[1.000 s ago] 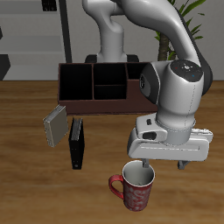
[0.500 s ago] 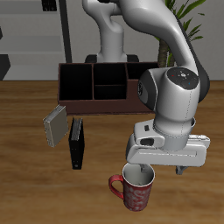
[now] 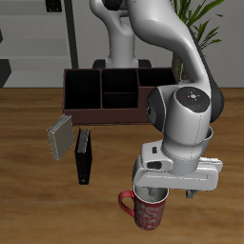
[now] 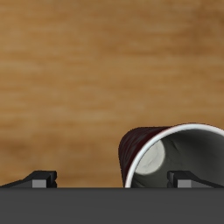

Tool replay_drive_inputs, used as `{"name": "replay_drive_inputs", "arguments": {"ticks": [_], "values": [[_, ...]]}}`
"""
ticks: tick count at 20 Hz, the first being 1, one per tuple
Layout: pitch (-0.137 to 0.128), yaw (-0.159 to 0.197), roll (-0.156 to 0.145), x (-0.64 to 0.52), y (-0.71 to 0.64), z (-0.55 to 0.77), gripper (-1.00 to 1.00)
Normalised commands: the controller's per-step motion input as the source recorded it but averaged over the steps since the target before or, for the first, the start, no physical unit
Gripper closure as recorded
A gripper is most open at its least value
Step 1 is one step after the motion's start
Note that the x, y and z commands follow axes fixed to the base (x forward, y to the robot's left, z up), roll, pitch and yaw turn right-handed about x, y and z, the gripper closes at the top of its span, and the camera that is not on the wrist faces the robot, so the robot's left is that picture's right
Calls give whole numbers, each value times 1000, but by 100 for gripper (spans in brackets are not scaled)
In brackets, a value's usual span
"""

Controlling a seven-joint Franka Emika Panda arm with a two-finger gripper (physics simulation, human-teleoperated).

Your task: Place the red mug into the back desk caddy's right compartment

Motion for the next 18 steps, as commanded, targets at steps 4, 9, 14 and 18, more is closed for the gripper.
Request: {"name": "replay_drive_inputs", "arguments": {"ticks": [4,9,14,18], "values": [[0,9,11,34,-30,-180,100],[-3,-51,20,-6,-71,-31,100],[0,-15,-9,33,-42,-13,100],[-13,14,-10,-44,-23,87,100]]}}
